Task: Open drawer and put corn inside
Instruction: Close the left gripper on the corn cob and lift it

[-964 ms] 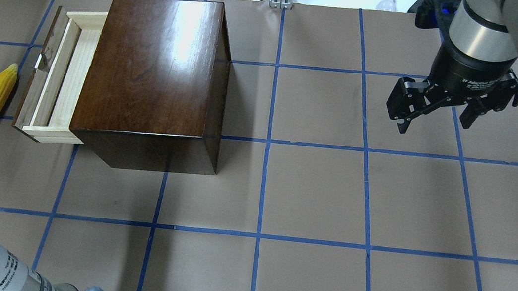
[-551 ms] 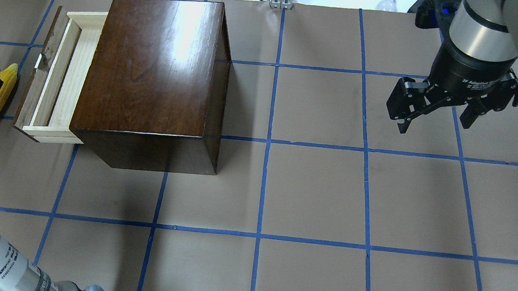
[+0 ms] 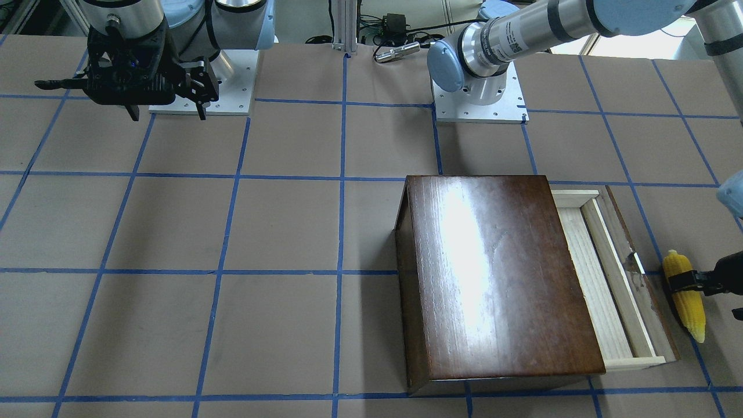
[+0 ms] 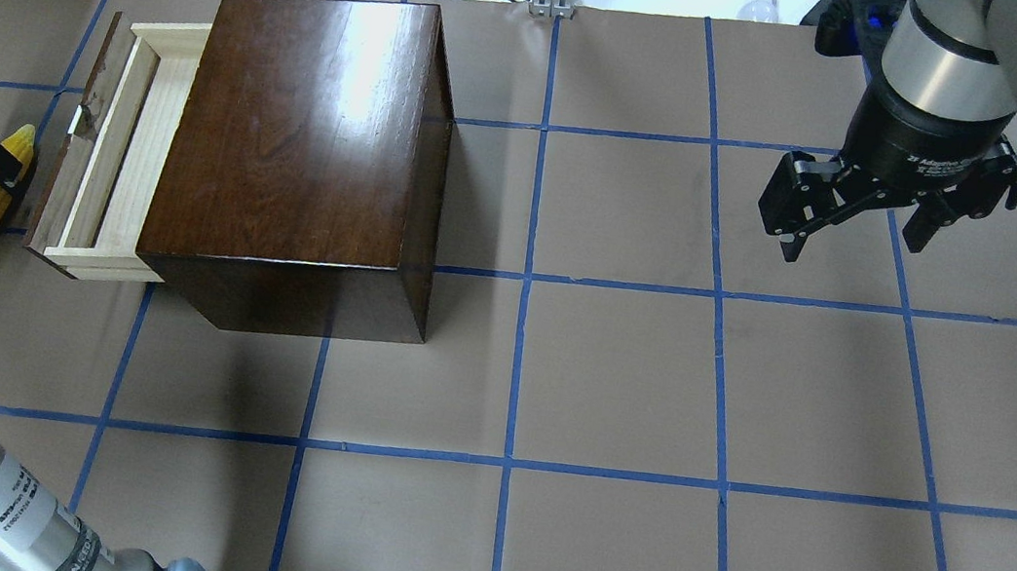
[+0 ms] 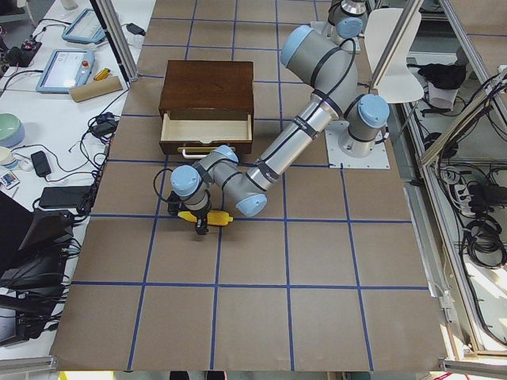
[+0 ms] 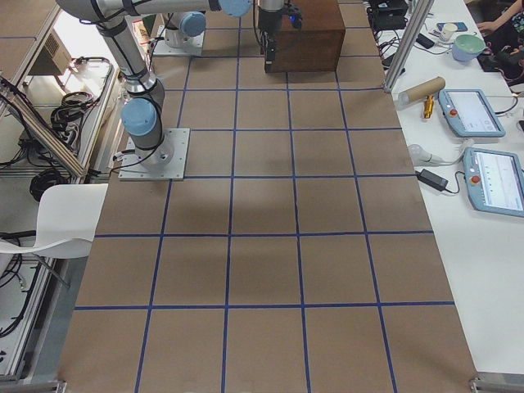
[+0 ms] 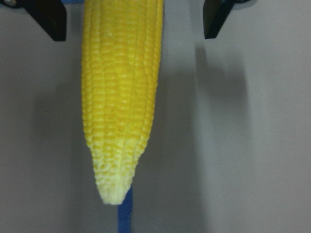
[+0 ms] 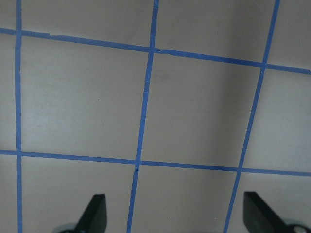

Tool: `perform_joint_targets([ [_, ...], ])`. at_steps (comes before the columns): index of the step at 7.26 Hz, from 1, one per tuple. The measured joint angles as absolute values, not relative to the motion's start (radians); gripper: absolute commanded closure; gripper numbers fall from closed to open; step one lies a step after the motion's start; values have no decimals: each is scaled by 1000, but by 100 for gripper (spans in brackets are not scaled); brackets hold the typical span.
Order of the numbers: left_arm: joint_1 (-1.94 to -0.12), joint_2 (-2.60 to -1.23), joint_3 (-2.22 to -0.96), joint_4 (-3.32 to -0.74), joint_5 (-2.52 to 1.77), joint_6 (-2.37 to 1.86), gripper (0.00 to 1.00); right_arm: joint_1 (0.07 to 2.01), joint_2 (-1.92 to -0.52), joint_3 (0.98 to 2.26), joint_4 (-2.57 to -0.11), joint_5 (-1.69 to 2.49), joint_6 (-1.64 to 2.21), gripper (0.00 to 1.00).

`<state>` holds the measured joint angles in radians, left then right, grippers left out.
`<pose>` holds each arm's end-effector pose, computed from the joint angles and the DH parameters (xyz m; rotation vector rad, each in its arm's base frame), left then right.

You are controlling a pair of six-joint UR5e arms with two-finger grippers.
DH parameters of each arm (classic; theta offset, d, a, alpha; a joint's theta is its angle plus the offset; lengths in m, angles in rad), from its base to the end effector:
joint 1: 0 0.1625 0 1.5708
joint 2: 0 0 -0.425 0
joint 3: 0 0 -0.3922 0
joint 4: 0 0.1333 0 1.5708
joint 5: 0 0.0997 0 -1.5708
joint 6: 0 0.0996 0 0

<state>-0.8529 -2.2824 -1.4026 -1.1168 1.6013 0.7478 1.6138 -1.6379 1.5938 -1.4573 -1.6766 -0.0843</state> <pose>0.3648 -0.6157 0.1735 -0.0485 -3.1011 -0.1348 0.1423 -0.4502 0.4981 0.1986 -3.0289 -0.1087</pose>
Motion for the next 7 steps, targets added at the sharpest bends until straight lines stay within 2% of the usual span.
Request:
perform_joint_targets([
  [2, -853, -2287, -1408, -1115, 1601, 747, 3, 1614, -1638, 1594, -1457, -1677, -84, 0],
  [3, -854, -2287, -1409, -1114, 1601, 746, 8, 1614, -1638, 1594, -1457, -1677, -84, 0],
  [5, -854, -2287, -1410, -1114, 1602, 747, 90, 1614, -1637, 1594, -1457, -1677, -84, 0],
  [6, -854, -2286, -1410, -1114, 1603, 748, 100, 1614, -1637, 1594, -1457, -1677, -84, 0],
  [7, -854, -2284, -1410, -1114, 1602, 748, 100, 1614, -1637, 1594, -1457, -1677, -84, 0],
])
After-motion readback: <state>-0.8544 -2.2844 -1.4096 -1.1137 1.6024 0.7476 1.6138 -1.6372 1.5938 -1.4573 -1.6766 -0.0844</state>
